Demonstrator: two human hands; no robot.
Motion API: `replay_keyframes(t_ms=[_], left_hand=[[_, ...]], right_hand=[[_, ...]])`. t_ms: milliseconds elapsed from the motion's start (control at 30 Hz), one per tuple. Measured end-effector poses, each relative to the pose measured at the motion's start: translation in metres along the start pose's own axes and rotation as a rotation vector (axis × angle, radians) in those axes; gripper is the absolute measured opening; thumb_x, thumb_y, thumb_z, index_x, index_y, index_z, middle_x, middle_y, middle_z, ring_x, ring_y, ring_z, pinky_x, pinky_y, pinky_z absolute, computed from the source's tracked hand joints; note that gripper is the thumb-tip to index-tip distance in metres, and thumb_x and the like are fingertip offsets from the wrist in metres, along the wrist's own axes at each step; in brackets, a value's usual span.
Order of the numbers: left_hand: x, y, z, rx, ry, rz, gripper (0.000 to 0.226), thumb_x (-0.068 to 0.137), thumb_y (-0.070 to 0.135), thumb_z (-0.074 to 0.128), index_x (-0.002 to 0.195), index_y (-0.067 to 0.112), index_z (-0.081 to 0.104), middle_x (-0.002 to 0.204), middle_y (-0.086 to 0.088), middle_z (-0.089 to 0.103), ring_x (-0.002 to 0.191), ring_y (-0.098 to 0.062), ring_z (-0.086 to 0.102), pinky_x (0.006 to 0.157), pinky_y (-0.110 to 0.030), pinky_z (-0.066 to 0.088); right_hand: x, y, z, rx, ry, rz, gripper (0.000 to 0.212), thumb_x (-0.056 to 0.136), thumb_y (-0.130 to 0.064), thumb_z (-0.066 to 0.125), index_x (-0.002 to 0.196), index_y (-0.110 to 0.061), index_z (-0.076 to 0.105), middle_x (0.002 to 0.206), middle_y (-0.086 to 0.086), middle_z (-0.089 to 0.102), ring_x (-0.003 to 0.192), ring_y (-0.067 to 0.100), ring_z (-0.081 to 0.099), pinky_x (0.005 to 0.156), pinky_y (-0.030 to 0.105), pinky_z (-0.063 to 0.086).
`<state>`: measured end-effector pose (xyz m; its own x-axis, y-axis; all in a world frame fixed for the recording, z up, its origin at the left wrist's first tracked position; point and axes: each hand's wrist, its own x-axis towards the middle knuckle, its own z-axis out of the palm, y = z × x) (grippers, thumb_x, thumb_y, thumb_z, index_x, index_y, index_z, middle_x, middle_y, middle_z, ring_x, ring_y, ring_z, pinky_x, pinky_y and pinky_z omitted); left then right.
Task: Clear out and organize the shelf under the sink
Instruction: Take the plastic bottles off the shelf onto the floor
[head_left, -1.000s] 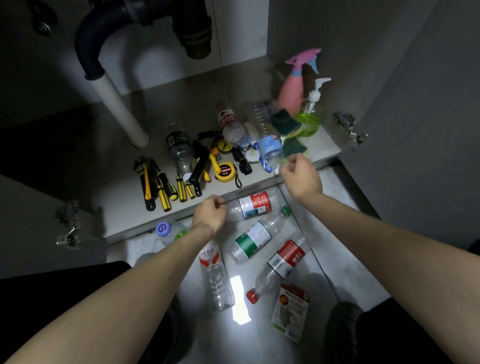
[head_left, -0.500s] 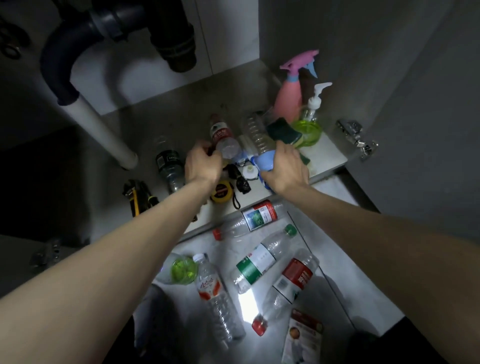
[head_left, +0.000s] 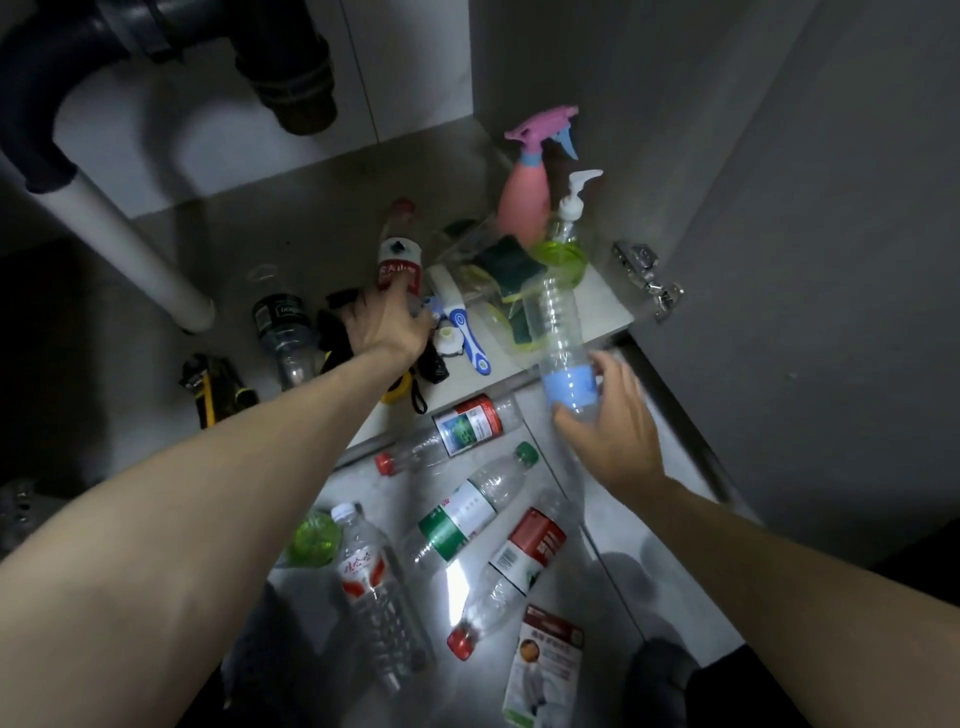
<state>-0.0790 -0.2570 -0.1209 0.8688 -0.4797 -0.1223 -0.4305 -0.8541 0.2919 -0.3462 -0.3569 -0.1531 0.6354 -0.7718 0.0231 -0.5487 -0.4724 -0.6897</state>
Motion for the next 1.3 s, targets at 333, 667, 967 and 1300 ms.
replay_keyframes(t_ms=[333, 667, 967, 1300], left_hand=[[-0.020, -0.017, -0.014, -0.443, 0.167, -0.129, 0.054, 0.086, 0.027, 0.070, 0.136, 0.021, 0.052, 0.130, -0.013, 0.061, 0.117, -0.034, 0.059, 0.092, -0.037, 0.048], [-0.084, -0.025, -0.035, -0.882, 0.303, 0.031, 0.045, 0.075, 0.042, 0.062, 0.119, 0.038, 0.056, 0.102, 0.016, 0.062, 0.092, 0.008, 0.062, 0.079, -0.017, 0.051], [-0.182, -0.051, -0.023, -0.517, 0.102, 0.435, 0.050, 0.091, 0.034, 0.065, 0.137, 0.016, 0.056, 0.140, -0.001, 0.055, 0.125, -0.010, 0.051, 0.103, -0.044, 0.050], [-0.291, -0.124, -0.011, -0.350, 0.051, 0.257, 0.055, 0.095, 0.042, 0.063, 0.143, 0.019, 0.051, 0.147, 0.001, 0.049, 0.132, -0.010, 0.043, 0.113, -0.042, 0.039]], right_hand=[[-0.050, 0.049, -0.001, -0.124, -0.122, 0.111, 0.068, 0.083, -0.033, 0.073, 0.140, -0.020, 0.038, 0.118, -0.002, 0.048, 0.101, 0.015, 0.052, 0.074, 0.029, 0.043], [-0.060, 0.057, 0.027, -0.227, -0.417, 0.329, 0.044, 0.096, -0.035, 0.061, 0.129, -0.007, 0.050, 0.127, 0.012, 0.053, 0.112, 0.025, 0.056, 0.097, 0.041, 0.052], [-0.038, 0.031, 0.019, -0.294, -0.320, 0.340, 0.040, 0.098, -0.031, 0.053, 0.129, -0.006, 0.056, 0.130, 0.016, 0.053, 0.117, 0.032, 0.055, 0.094, 0.041, 0.050], [-0.047, -0.007, 0.022, -0.335, -0.401, 0.186, 0.037, 0.097, -0.031, 0.056, 0.126, -0.009, 0.059, 0.130, 0.015, 0.056, 0.116, 0.033, 0.057, 0.095, 0.041, 0.051]])
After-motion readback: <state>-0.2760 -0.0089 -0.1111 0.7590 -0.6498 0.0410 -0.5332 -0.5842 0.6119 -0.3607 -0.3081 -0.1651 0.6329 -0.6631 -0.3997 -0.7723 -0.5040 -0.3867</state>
